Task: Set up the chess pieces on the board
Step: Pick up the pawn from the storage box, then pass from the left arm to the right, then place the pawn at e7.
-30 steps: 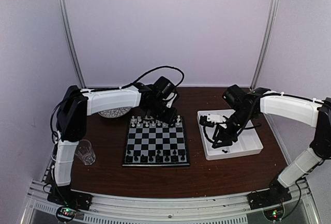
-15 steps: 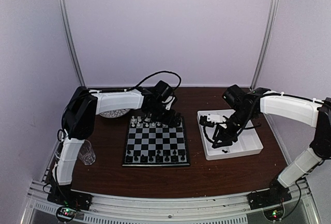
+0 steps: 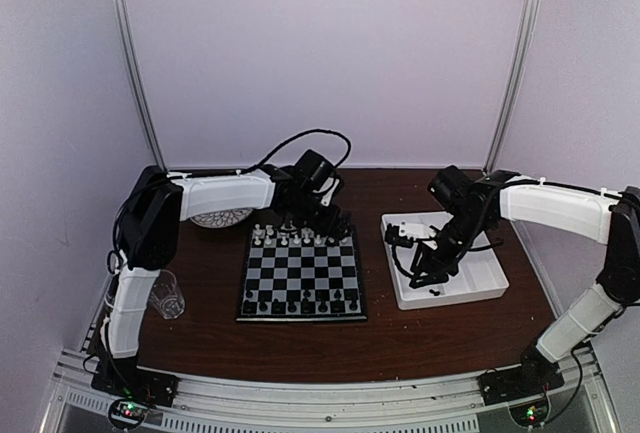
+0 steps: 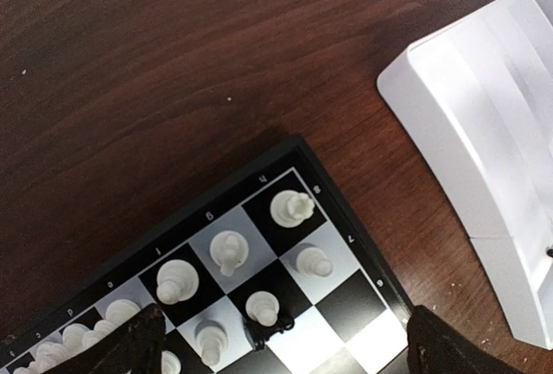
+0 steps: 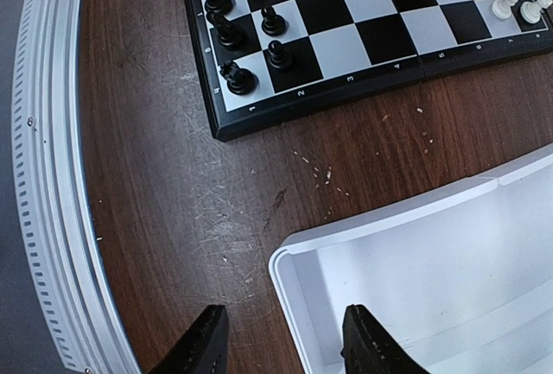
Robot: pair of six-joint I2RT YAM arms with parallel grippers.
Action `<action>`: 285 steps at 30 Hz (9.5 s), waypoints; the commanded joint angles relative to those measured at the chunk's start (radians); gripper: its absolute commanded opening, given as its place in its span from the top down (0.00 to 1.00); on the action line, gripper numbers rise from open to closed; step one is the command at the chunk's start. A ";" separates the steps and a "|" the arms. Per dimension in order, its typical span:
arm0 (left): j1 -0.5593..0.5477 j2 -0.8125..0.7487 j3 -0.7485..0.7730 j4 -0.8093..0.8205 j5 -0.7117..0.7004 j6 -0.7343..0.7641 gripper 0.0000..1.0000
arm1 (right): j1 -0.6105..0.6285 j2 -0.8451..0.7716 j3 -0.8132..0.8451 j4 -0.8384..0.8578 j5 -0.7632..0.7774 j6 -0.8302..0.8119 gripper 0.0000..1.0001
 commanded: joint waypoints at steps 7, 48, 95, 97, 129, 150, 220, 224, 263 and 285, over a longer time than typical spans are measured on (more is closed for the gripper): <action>-0.013 -0.042 0.024 0.063 0.056 -0.028 0.27 | -0.004 0.001 0.000 -0.009 -0.003 -0.012 0.51; -0.019 0.061 0.037 -0.020 0.068 -0.098 0.30 | -0.007 -0.007 -0.005 -0.010 -0.003 -0.017 0.54; -0.050 -0.052 -0.050 -0.164 0.194 0.153 0.37 | -0.007 -0.005 -0.002 -0.015 -0.005 -0.017 0.54; -0.050 -0.057 -0.039 -0.201 0.218 0.260 0.39 | -0.007 -0.007 -0.004 -0.014 -0.004 -0.018 0.55; -0.065 0.060 0.011 -0.176 0.133 0.362 0.71 | -0.009 0.004 -0.002 -0.012 -0.001 -0.020 0.55; -0.061 -0.093 -0.093 -0.127 0.130 0.304 0.90 | -0.010 -0.016 0.084 -0.011 -0.015 0.033 0.57; -0.070 -0.515 -0.510 0.434 0.322 0.110 0.83 | -0.052 0.441 0.390 0.501 -0.875 1.034 0.72; -0.073 -0.514 -0.509 0.438 0.319 0.110 0.83 | -0.051 0.441 0.384 0.535 -0.886 1.063 0.83; -0.034 -1.224 -0.873 0.178 -0.221 0.199 0.47 | 0.247 0.609 0.935 -0.285 -0.167 0.347 0.91; -0.033 -1.353 -0.947 0.114 -0.270 0.170 0.46 | 0.469 0.964 1.266 -0.335 0.232 0.259 0.90</action>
